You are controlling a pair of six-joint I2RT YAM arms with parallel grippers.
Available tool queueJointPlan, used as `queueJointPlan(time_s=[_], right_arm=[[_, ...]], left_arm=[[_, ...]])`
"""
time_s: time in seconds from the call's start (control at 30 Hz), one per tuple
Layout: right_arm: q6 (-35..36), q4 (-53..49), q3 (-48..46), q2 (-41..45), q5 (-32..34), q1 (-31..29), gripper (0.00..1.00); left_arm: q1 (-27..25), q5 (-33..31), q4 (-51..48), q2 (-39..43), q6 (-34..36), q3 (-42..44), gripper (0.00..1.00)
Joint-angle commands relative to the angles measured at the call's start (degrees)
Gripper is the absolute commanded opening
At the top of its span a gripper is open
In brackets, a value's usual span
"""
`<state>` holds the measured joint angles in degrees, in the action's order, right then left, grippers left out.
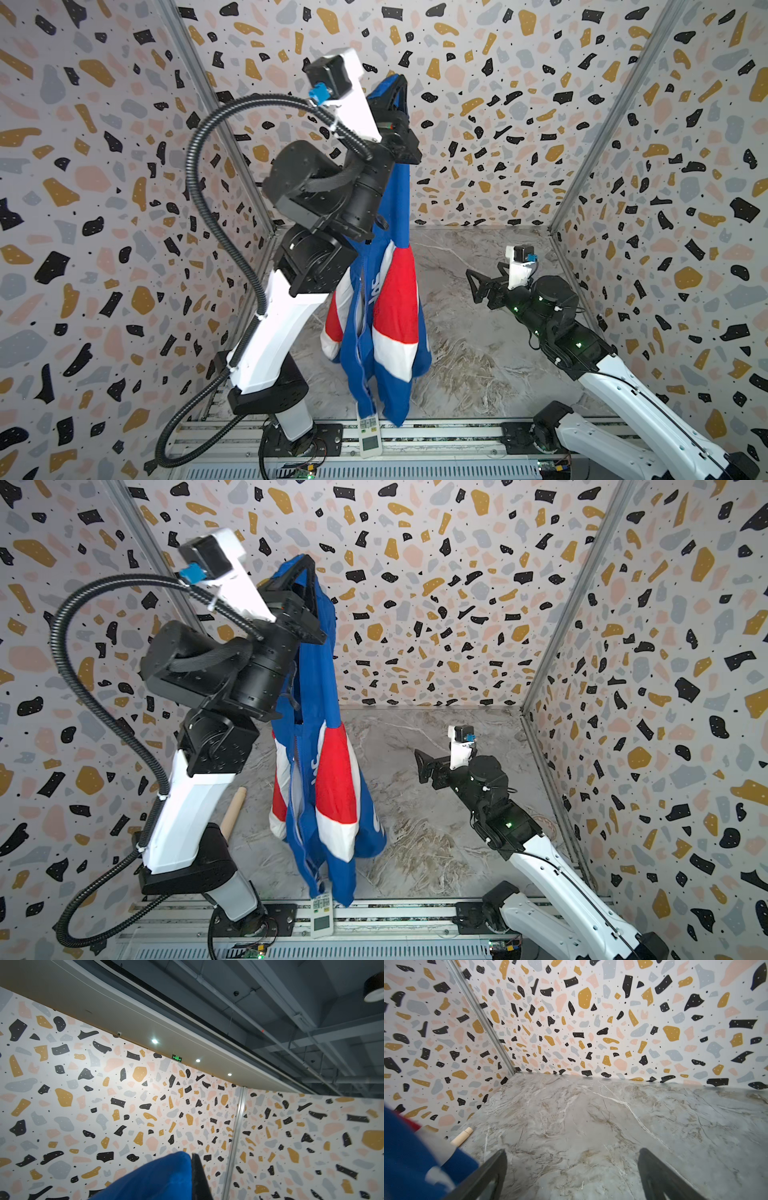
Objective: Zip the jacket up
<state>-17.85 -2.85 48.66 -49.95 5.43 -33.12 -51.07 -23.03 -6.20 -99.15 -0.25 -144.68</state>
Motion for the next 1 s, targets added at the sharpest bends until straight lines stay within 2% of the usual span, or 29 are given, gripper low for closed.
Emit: queueJointPlan(time_s=[0.0, 0.13, 0.23, 0.37, 0.43, 0.47, 0.57, 0.67, 0.83, 0.97], right_arm=[[-1.22, -1.86, 1.09, -1.27, 2.89, -0.1, 0.99], [-0.82, -2.9, -0.16, -3.35, 4.9, 0.19, 0.99], [-0.79, -2.91, -2.05, -4.91, 4.67, 1.81, 0.99], [-1.91, -3.21, -3.87, -7.74, 1.77, 5.59, 0.99], [-1.66, -4.35, -3.77, -9.72, -0.67, 7.44, 0.99], [-1.26, -5.08, -3.44, -10.72, -1.85, 8.0, 0.99], [-0.81, -7.01, -2.27, -13.32, -5.21, 8.46, 0.99], [-3.81, -6.48, -2.08, -15.67, -11.06, 8.49, 0.99], [-8.77, -1.51, -3.11, -19.43, -20.73, 5.98, 0.99], [-12.11, 0.65, -4.49, -23.18, -24.58, 3.98, 0.99]], left_arm=[[5.47, 1.93, 4.59, -3.63, 1.25, 4.36, 0.0], [14.38, 9.17, 3.75, -14.14, -7.52, 3.66, 0.0], [18.02, 12.21, 3.18, -25.41, -11.57, -1.16, 0.0], [17.58, 7.73, 9.56, -35.57, -12.23, -0.7, 0.0], [17.67, 4.74, 12.44, -39.59, -15.51, -0.02, 0.77], [17.67, 3.84, 12.8, -41.04, -15.91, -0.36, 1.0], [17.67, 1.87, 13.33, -42.67, -16.97, 1.41, 1.0], [17.67, 0.68, 14.11, -39.83, -17.84, 8.51, 1.0], [17.76, 1.6, 8.96, -31.2, -17.43, 20.73, 1.0], [17.93, 3.83, 3.82, -19.44, -16.74, 36.32, 1.0]])
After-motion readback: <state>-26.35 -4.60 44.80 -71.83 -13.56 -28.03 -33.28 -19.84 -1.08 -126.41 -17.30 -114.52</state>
